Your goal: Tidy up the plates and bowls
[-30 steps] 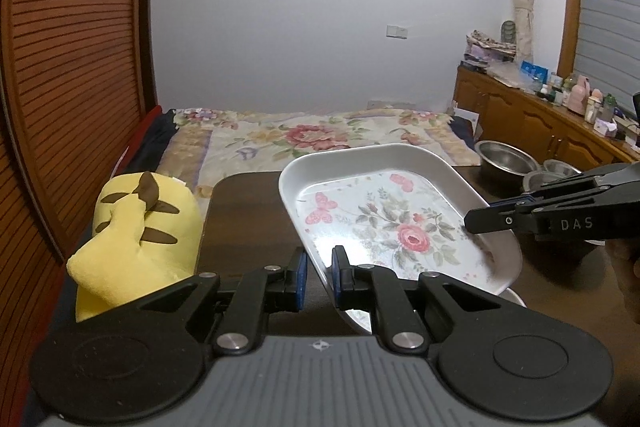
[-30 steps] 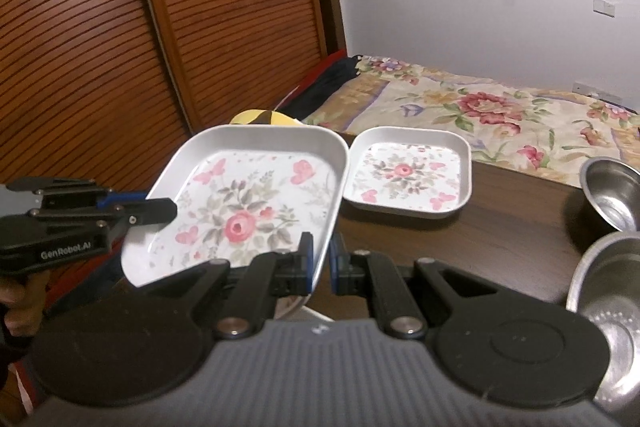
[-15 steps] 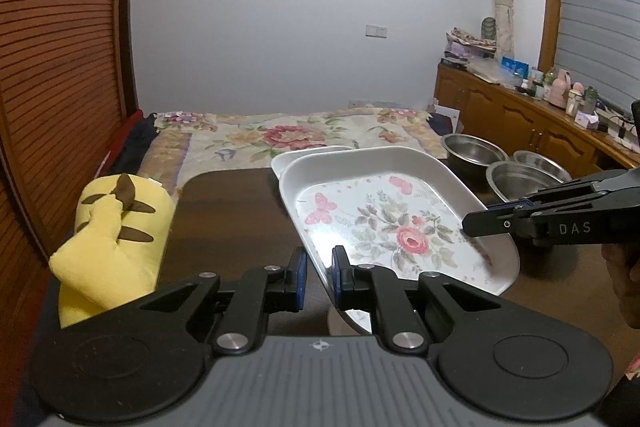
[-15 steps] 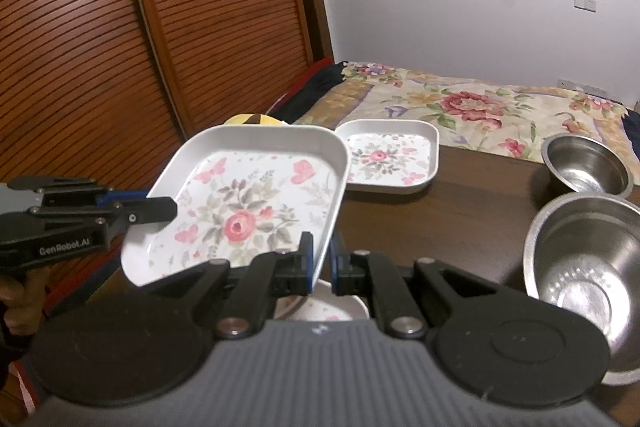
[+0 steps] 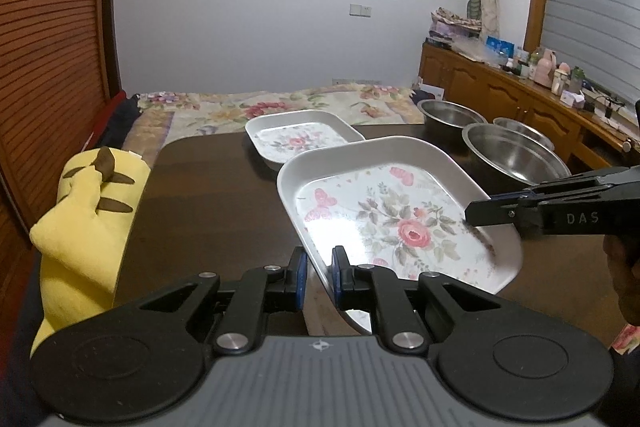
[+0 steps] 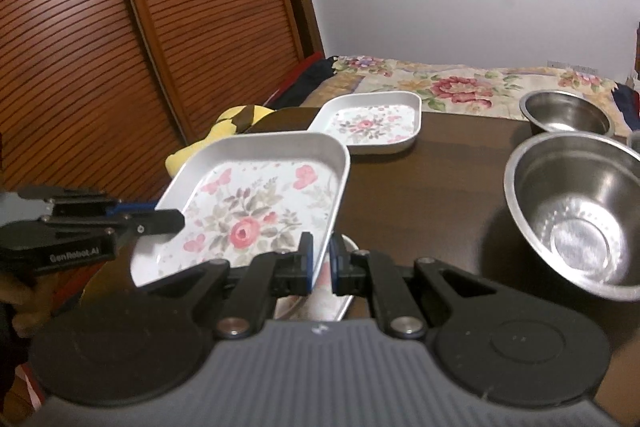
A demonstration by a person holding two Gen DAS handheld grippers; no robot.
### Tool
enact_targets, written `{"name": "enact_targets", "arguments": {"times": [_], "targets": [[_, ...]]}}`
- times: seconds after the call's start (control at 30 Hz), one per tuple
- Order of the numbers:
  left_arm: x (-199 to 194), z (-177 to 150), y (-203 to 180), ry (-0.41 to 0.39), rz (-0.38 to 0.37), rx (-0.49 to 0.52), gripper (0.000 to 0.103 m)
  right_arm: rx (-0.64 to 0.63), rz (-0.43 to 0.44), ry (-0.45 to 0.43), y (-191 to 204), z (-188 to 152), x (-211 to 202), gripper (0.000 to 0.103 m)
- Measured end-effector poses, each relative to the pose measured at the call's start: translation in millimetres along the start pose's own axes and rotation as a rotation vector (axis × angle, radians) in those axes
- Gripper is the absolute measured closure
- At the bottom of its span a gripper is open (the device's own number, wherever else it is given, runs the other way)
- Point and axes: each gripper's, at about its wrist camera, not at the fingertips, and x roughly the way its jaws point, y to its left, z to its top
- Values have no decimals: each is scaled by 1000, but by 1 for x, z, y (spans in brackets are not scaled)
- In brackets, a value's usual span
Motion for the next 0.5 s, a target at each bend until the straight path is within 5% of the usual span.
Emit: {"name": "enact_targets", "arguments": {"times": [0.5], "targets": [[0, -17, -1, 35, -11, -21, 90, -41, -11, 58, 9, -24, 1, 92]]}}
